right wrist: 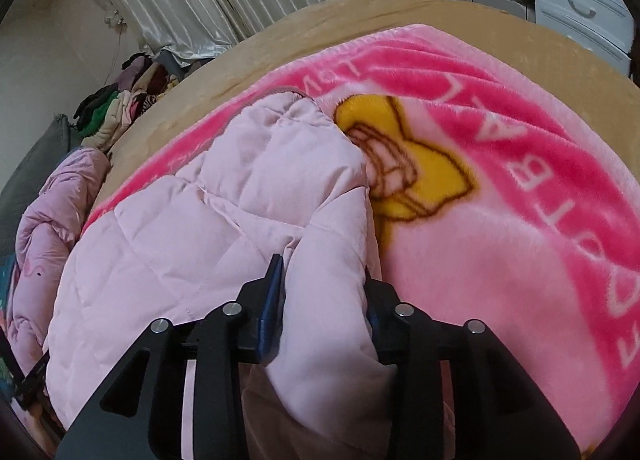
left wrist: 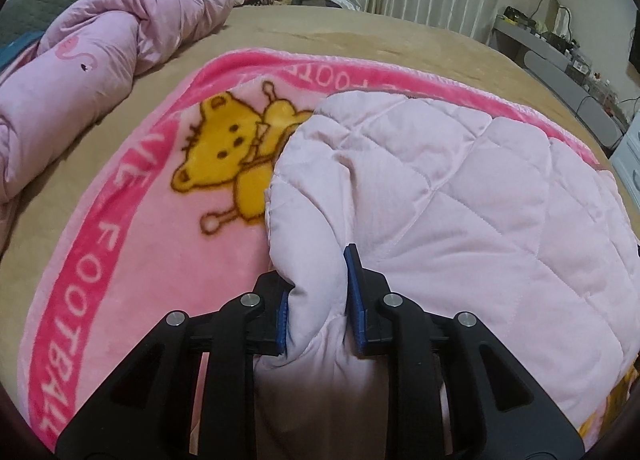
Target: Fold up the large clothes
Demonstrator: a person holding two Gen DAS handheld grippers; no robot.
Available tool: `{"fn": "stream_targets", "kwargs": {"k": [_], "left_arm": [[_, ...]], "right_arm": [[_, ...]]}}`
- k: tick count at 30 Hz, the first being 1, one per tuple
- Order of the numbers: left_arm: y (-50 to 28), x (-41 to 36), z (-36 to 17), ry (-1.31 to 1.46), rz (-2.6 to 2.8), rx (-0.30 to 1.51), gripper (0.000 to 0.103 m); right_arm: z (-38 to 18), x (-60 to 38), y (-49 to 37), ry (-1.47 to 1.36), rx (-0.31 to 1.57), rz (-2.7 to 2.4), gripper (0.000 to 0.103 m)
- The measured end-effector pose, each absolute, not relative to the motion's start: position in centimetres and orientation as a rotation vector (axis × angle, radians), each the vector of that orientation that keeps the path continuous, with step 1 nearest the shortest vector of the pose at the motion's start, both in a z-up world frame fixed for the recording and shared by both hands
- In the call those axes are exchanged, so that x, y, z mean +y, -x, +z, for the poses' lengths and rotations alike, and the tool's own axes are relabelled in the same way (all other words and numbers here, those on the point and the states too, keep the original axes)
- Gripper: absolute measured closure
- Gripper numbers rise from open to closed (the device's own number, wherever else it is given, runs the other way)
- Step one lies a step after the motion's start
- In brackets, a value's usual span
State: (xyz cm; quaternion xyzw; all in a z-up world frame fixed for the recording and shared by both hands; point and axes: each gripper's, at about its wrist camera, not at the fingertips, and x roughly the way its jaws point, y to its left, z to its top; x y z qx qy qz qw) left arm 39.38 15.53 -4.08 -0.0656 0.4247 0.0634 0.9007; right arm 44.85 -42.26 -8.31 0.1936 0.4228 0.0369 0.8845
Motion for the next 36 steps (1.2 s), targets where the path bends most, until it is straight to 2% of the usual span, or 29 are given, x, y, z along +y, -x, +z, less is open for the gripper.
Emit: {"fn": "stream_targets", "kwargs": {"k": [4,7,8,9,11,12,13,15,20,26,30,36], "left_arm": [[-39.4,15.6,-4.4,0.148,0.118,0.900,0.085],[-39.2,15.8,-4.3,0.147,0.119,0.919,0.079],[-39.1,16.0,-4.1,0.156,0.128,0.921,0.072],[-38.8,16.2,-3.8,0.156,0.152,0.922,0.061],[-38.2,16.5,-3.2,0.148,0.167,0.913,0.050],[-37.9,16.6,-3.0,0.147,0.169,0.907,0.043],[-37.3,16.8,-2.5,0.148,0.171,0.893,0.040],[-36.4,16.9,-1.9,0.153,0.170,0.876,0.027],[-34.4,17.0,-0.4,0.159,0.185,0.850,0.011],[-31.9,15.9,0.8,0.170,0.175,0.817,0.010],[-30.8,14.0,1.1,0.141,0.143,0.810,0.010],[-31.0,11.1,-1.9,0.105,0.097,0.898,0.010]], "right_arm": [[-8.2,-41.6,-44.5,-0.338,0.876,0.047,0.062],[-8.0,-41.3,-43.9,-0.297,0.879,0.021,0.056],[-8.0,-41.4,-43.7,-0.297,0.880,0.011,0.050],[-7.7,-41.7,-43.3,-0.295,0.879,-0.020,0.035],[-6.9,-42.3,-42.2,-0.297,0.844,-0.036,0.019],[-6.6,-42.4,-41.8,-0.295,0.829,-0.024,0.018],[-6.2,-42.6,-41.1,-0.283,0.816,-0.019,0.018],[-5.3,-42.6,-39.8,-0.248,0.788,-0.013,0.009],[-2.4,-42.0,-36.0,-0.215,0.709,0.048,0.008],[0.3,-38.3,-32.4,-0.117,0.650,0.169,0.008],[0.5,-34.7,-31.4,-0.056,0.680,0.254,0.008],[-4.3,-29.4,-33.3,0.053,0.919,0.271,0.008]]}}
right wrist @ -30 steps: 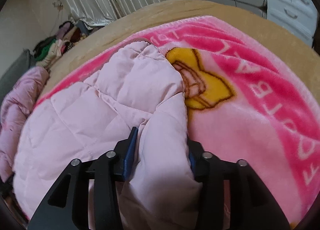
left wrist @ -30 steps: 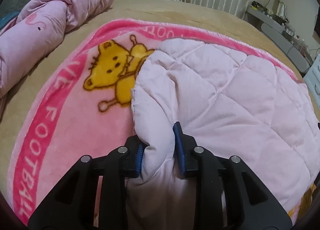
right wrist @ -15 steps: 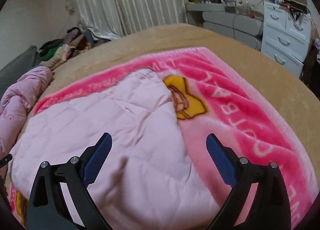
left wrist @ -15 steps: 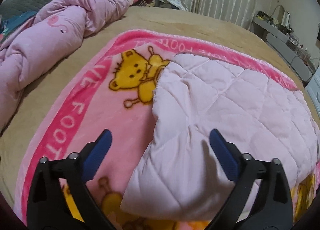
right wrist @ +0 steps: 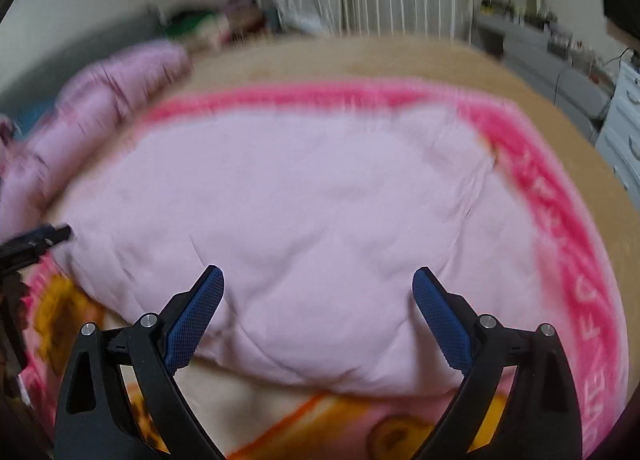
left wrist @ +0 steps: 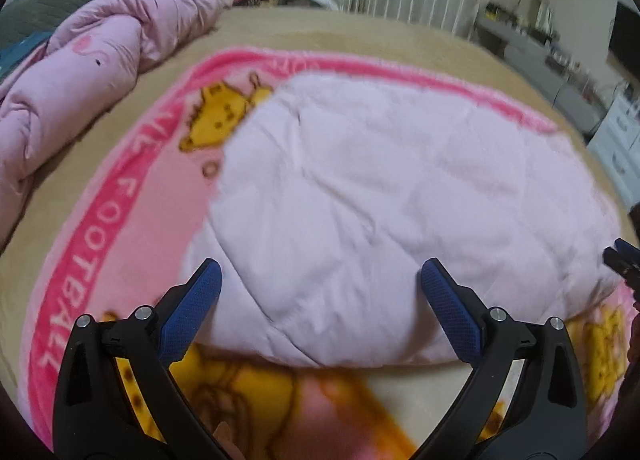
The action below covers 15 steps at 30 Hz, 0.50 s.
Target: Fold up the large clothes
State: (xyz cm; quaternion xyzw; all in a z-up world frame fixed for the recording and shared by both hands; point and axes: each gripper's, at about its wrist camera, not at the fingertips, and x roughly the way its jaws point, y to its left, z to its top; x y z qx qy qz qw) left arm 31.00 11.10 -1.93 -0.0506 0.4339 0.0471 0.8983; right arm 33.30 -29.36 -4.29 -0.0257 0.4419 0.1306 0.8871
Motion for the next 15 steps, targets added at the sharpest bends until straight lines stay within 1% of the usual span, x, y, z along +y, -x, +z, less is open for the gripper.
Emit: {"fn": "stream_targets", "kwargs": {"k": [3,5,7,15], "left_arm": [[-31.6,11.0,-4.0,0.110,0.093,0.943,0.008],[-31.7,11.9,-4.9,0.169,0.071,0.948,0.008],[-31.7,11.9,-5.2,0.168,0.067,0.952,0.008],[-29.1,12.7,-1.7,0.205,0.084,0.870,0.008]], "right_arm": [[-6.1,-28.9,-34.0,0.067,0.949,0.256,0.005],[-6.6,-29.2,-34.3,0.035,0.959,0.272,0.004],[-6.7,-29.2,-34.4,0.039,0.960,0.279,0.004],[-1.7,-33.5,-30.3,-0.129,0.810,0.310,0.004]]}}
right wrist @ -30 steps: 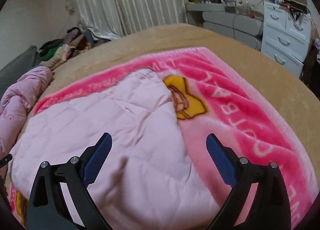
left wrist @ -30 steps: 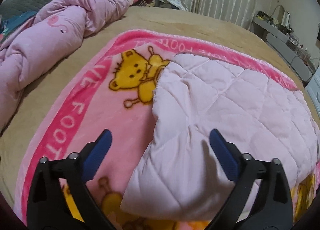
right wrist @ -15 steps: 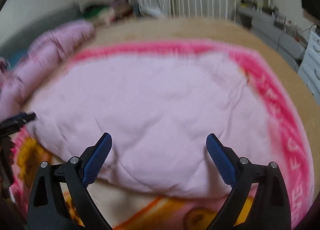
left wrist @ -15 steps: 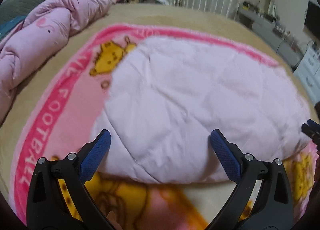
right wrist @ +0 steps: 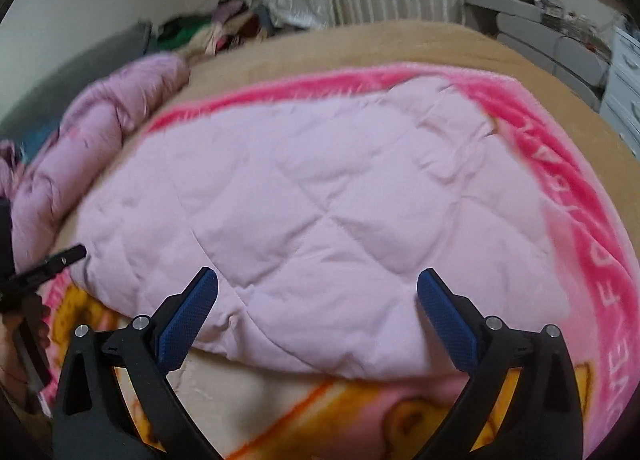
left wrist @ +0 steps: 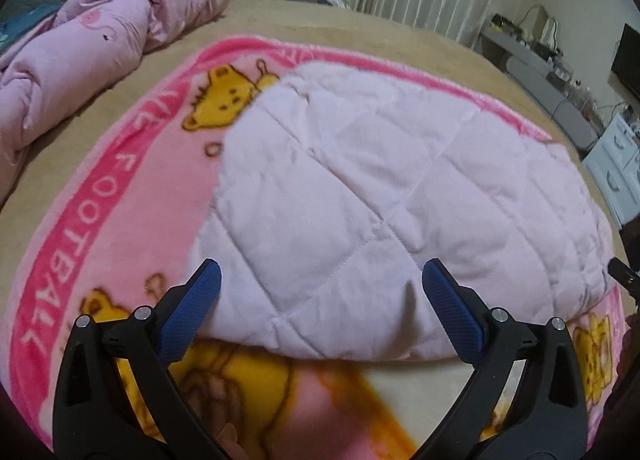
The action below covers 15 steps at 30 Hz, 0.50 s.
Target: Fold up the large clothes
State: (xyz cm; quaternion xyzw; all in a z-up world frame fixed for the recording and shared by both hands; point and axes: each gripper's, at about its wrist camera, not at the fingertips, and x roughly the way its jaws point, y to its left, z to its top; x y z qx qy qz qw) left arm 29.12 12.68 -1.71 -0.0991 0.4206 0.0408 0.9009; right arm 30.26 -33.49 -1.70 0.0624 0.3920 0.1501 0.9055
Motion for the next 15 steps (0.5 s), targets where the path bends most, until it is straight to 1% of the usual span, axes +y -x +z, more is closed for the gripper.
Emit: {"fn": "stream_targets", "kwargs": {"k": [6,15], "left_arm": [[-27.2,13.7,0.2,0.188,0.127,0.822,0.008],[-25.6,15.9,-0.1,0.235,0.190,0.840,0.008]], "right_arm": [[-1.0,-37.8,-28.0,-0.187,0.772,0.240,0.004],[-3.6,-42.4,-25.3,-0.307,0.760,0.098,0.004]]}}
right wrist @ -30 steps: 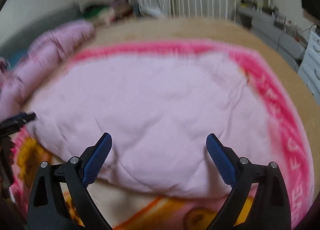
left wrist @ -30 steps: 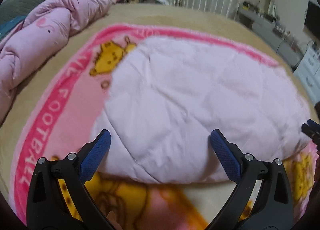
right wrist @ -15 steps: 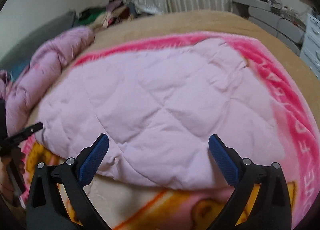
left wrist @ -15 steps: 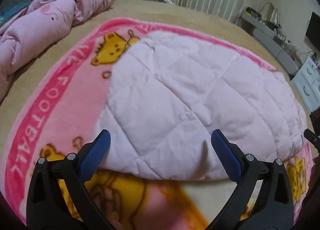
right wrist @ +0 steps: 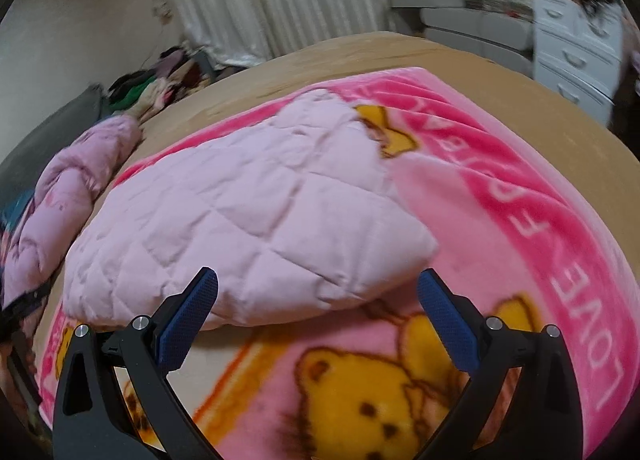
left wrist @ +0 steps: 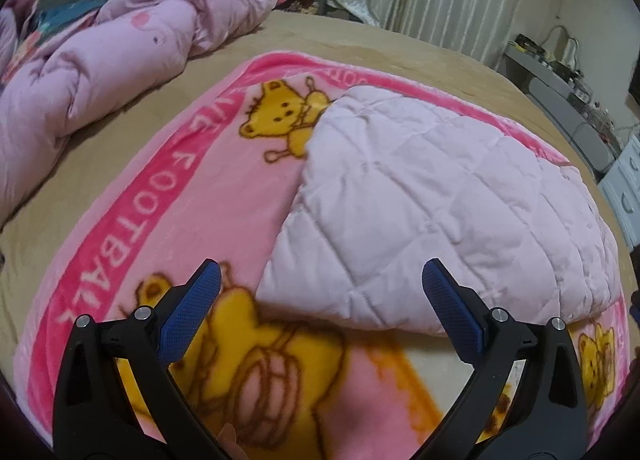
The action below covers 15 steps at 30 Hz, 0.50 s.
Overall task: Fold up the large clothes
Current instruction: 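Grasp the jacket edge with both grippers and roll it over onto itself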
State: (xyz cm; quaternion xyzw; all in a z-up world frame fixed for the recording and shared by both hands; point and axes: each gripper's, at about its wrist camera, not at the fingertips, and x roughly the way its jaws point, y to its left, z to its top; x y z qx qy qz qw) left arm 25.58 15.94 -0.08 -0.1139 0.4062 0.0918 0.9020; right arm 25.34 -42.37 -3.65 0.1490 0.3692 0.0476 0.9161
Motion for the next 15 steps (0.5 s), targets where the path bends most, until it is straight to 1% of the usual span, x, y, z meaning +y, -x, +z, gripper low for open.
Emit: {"fn": "stream_targets", "kwargs": {"k": [5,12,15], "left_arm": [[-24.6,17.3,-1.9,0.380,0.171,0.880,0.008],[-25.0,17.4,-4.4,0.608,0.103,0.934,0.009],[-25.8,16.4,-4.8,0.595,0.114,0.937,0.009]], "right_arm": [[-6.2,-43.5,-24.7,-0.460,0.779,0.066,0.004],[-7.8,-42.4,-25.2,-0.561,0.787,0.079,0.004],[-8.2,-42.2,-26.1,-0.631,0.783,0.072,0.004]]}}
